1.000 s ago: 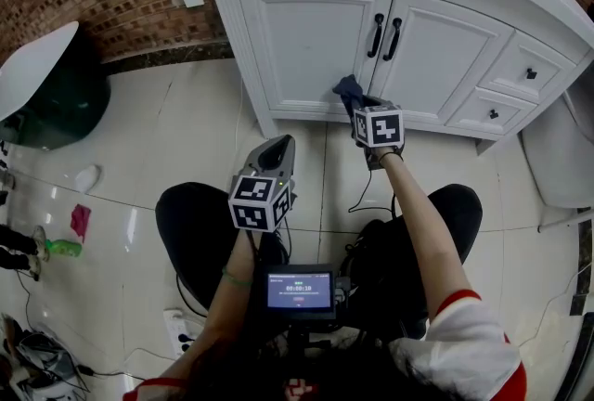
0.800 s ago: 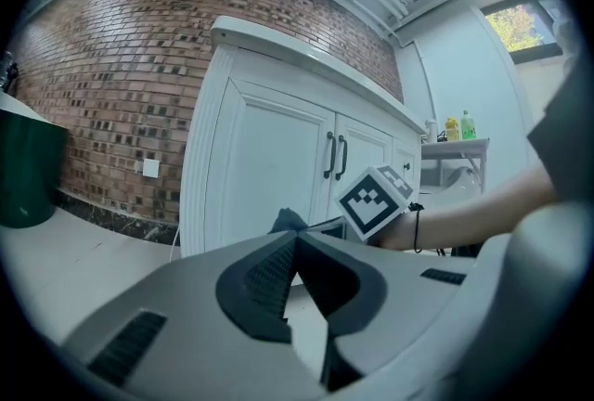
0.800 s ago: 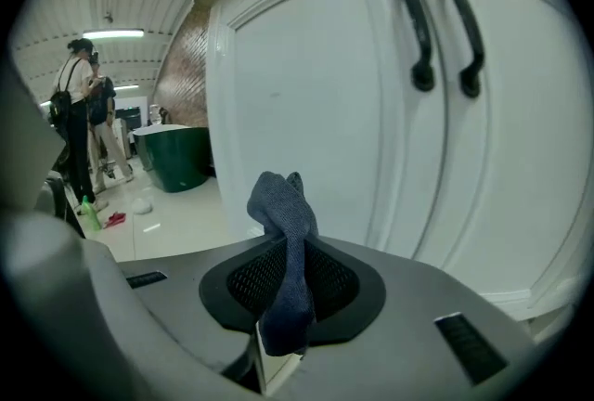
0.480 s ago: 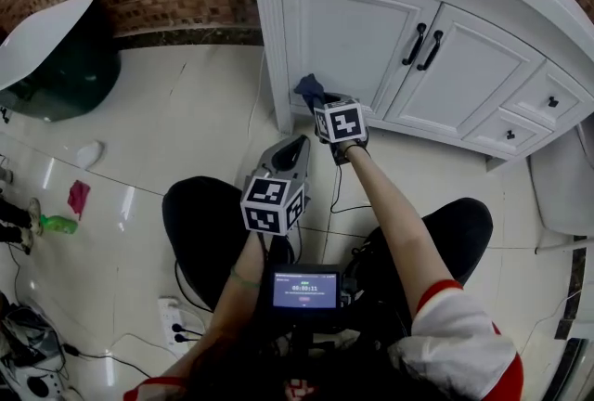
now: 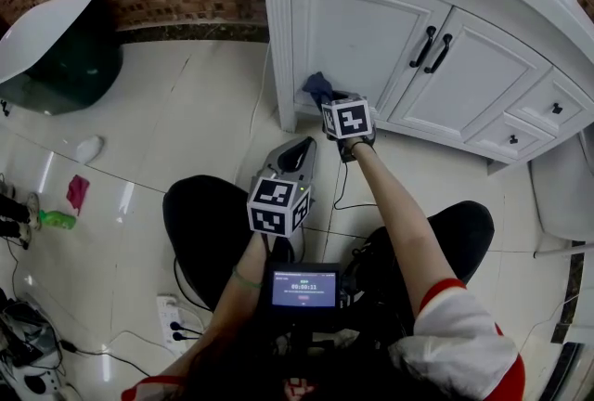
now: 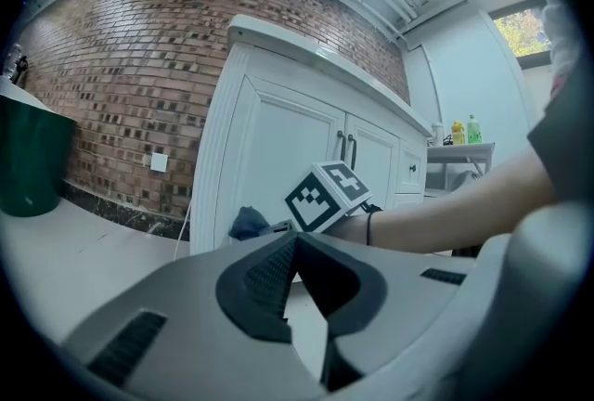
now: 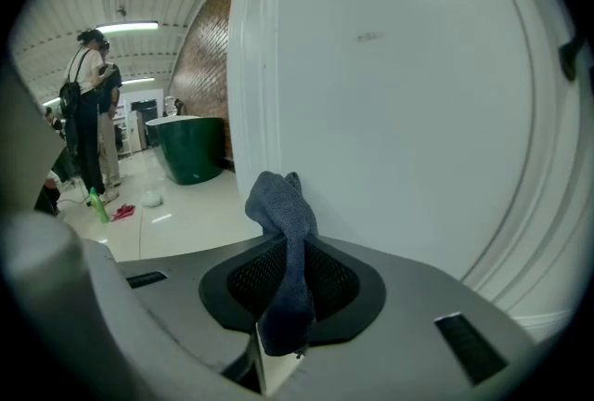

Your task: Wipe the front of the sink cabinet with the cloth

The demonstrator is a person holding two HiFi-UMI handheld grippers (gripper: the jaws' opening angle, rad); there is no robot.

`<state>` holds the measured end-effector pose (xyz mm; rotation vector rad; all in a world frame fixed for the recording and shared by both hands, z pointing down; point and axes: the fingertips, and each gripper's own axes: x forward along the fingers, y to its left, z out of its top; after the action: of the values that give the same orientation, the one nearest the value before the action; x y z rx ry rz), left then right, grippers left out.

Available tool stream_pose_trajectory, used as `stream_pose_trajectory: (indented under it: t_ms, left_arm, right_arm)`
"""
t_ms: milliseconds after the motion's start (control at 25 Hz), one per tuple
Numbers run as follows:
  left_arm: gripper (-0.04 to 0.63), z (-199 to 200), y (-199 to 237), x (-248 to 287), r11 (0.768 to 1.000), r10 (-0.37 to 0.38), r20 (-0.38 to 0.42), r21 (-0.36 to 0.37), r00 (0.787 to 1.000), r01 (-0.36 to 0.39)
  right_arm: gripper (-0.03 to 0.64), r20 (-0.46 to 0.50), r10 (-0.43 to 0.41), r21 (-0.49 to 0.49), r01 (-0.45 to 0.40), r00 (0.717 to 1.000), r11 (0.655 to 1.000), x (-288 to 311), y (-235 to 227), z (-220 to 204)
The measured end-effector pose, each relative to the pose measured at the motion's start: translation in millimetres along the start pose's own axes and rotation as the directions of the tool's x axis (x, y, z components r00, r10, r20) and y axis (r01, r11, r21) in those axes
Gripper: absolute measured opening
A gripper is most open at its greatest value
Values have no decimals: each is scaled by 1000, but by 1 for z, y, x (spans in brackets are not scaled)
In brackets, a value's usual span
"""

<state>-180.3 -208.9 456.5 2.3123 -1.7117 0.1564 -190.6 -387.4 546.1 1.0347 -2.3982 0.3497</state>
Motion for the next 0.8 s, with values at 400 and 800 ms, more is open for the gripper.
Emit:
stream_pose_trajectory:
  t_ms: [400,800]
  left_arm:
    - [20,-7,-16,8,999,-11,-43,35,999,13]
    - [20,-10,-31,15,998,-10,-77,66,997,15]
  right_arm:
    - [64,-31,-157,57,158,987,986,-72,-110,-47]
    - [64,-1,-197,104,196,980,975,-114,-155,-58]
